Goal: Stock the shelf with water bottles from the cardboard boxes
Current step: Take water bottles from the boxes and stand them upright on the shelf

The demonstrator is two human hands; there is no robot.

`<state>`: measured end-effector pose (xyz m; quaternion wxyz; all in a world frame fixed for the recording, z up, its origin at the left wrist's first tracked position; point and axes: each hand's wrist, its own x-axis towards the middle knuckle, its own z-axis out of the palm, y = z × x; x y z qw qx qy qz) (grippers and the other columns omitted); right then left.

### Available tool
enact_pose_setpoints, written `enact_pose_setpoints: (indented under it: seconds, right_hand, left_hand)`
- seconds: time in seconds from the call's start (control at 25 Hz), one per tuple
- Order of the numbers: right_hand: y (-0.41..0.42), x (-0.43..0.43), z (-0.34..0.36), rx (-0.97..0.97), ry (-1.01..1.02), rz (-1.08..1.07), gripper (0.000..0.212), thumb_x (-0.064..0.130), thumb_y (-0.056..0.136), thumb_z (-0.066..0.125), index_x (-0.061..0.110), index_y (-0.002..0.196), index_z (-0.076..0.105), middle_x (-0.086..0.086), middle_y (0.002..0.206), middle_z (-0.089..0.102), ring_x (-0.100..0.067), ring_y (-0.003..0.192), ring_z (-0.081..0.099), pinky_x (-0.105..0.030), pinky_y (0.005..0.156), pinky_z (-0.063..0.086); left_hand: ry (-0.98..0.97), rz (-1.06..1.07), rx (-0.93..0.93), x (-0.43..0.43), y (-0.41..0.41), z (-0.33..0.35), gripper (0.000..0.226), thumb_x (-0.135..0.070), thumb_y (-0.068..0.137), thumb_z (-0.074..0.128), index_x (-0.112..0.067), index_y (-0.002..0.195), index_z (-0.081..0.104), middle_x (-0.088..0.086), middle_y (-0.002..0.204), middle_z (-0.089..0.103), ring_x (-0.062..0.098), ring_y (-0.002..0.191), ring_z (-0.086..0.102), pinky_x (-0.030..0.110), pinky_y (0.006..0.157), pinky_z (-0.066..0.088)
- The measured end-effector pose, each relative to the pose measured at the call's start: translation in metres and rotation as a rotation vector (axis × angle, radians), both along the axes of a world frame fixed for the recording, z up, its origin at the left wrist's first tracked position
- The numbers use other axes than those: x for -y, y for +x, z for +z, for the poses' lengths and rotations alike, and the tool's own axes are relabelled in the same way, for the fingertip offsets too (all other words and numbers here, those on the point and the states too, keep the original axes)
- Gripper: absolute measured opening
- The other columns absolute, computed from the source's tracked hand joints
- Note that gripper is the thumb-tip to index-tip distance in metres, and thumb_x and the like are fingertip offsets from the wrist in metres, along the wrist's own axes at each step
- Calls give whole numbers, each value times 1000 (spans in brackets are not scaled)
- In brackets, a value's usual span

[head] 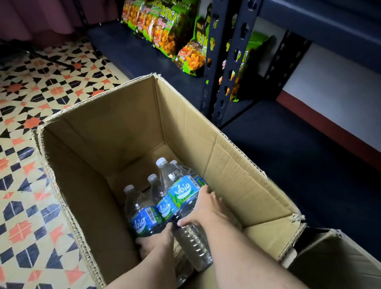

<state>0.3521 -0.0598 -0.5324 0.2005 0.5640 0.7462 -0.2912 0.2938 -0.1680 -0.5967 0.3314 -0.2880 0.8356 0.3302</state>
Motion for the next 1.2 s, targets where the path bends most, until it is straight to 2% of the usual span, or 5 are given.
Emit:
enact_pose_setpoints:
  seconds: [0.44, 0.68, 0.84, 1.04, 1.2]
  right_hand:
    - [-3, 1, -2, 28, -4, -25, 121, 46, 63, 89, 11, 150, 13, -13, 150, 38, -31, 137, 39, -40, 107, 39]
    - [-3, 4, -4, 26, -1, -36, 125, 47, 61, 89, 13, 151, 10, -13, 151, 34, -33, 138, 34, -44, 109, 38]
    - [-4, 7, -4, 30, -8, -34, 126, 45, 63, 89, 13, 153, 7, -12, 154, 31, -33, 139, 32, -47, 107, 39]
    - [-2, 2, -6, -22, -11, -55, 118, 40, 65, 89, 13, 151, 14, -10, 152, 35, -31, 138, 34, -45, 107, 41]
    - [0, -2, -5, -38, -20, -67, 109, 41, 61, 91, 15, 145, 27, -8, 145, 45, -28, 134, 43, -42, 106, 44]
  left_hand:
    - [34, -97, 88, 8, -20, -8, 90, -31, 35, 98, 1, 112, 62, 20, 109, 68, 33, 101, 68, 38, 87, 57]
    - [257, -223, 327, -2, -30, -46, 27, -16, 84, 65, 1, 105, 60, 20, 114, 63, 38, 122, 58, 42, 97, 50]
    - [205, -80, 178, 14, -23, -51, 101, -36, 48, 90, 0, 133, 50, 20, 131, 58, 38, 118, 60, 47, 99, 51]
    - [48, -111, 51, 10, -23, -10, 107, -34, 25, 97, 2, 119, 58, 19, 110, 66, 33, 100, 67, 42, 91, 56]
    - [-13, -73, 32, 2, -20, 12, 73, -21, 46, 98, 4, 107, 67, 19, 107, 69, 31, 97, 69, 34, 85, 56]
